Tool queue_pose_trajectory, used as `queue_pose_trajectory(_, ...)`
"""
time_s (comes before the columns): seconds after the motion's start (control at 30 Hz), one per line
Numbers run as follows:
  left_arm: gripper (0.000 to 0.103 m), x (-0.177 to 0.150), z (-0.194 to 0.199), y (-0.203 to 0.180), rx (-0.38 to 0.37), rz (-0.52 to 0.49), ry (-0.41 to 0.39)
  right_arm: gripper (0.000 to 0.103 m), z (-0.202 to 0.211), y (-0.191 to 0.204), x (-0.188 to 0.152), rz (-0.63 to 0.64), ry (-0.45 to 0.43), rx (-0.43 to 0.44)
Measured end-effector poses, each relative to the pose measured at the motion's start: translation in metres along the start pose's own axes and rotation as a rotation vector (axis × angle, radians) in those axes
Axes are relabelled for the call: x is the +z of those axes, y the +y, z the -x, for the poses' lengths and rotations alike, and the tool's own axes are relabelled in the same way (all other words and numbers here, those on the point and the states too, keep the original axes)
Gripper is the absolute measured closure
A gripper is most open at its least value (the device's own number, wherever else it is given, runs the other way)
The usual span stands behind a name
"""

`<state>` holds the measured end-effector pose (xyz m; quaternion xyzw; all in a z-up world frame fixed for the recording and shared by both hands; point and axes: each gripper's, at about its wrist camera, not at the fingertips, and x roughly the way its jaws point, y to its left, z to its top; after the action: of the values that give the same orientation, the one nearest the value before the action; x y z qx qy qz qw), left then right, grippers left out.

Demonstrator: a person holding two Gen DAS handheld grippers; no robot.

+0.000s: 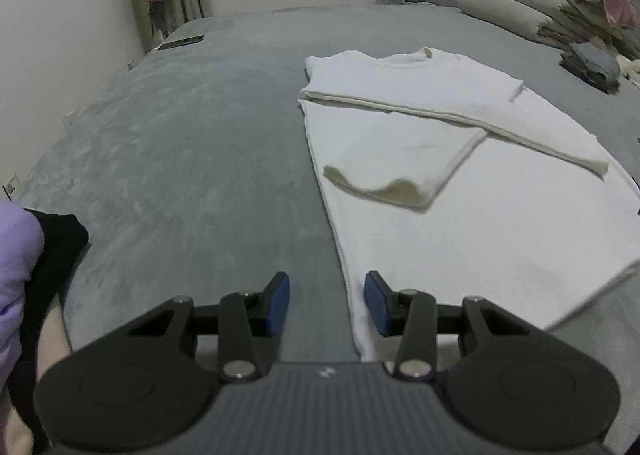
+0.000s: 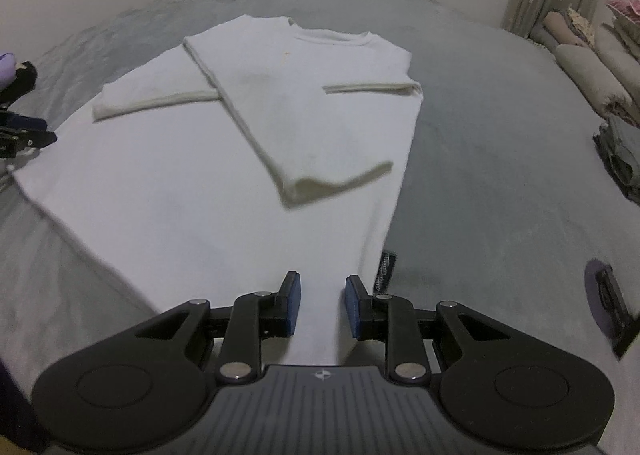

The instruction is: Fold clothes

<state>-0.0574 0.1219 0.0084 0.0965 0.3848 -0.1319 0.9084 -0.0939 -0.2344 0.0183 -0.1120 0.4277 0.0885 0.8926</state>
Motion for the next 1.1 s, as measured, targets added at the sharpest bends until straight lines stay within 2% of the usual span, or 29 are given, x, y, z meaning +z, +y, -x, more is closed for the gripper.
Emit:
queue_pose_trajectory(0.6,0.063,-0.016,0.028,0.004,-0.05,-0.007,0.017,0.079,0.027,0.004,-0.024,-0.016,0.082,-0.039)
queue_pose_trajectory(0.8,0.063,-0.013,0.037,0.016,-0.067,0.054,0.009,0.079,0.034,0.0,-0.03,-0.024,0.108,-0.023)
queue_pose_trajectory(0.93,0.064,-0.009,0.04,0.034,-0.152,0.187,-0.001,0.079,0.039,-0.008,-0.036,-0.066,0.101,-0.007)
queue_pose_trajectory(1.1,0.064,-0.005,0.04,0.036,-0.277,0.288,-0.005,0.077,0.049,-0.018,-0.036,-0.144,0.047,0.042)
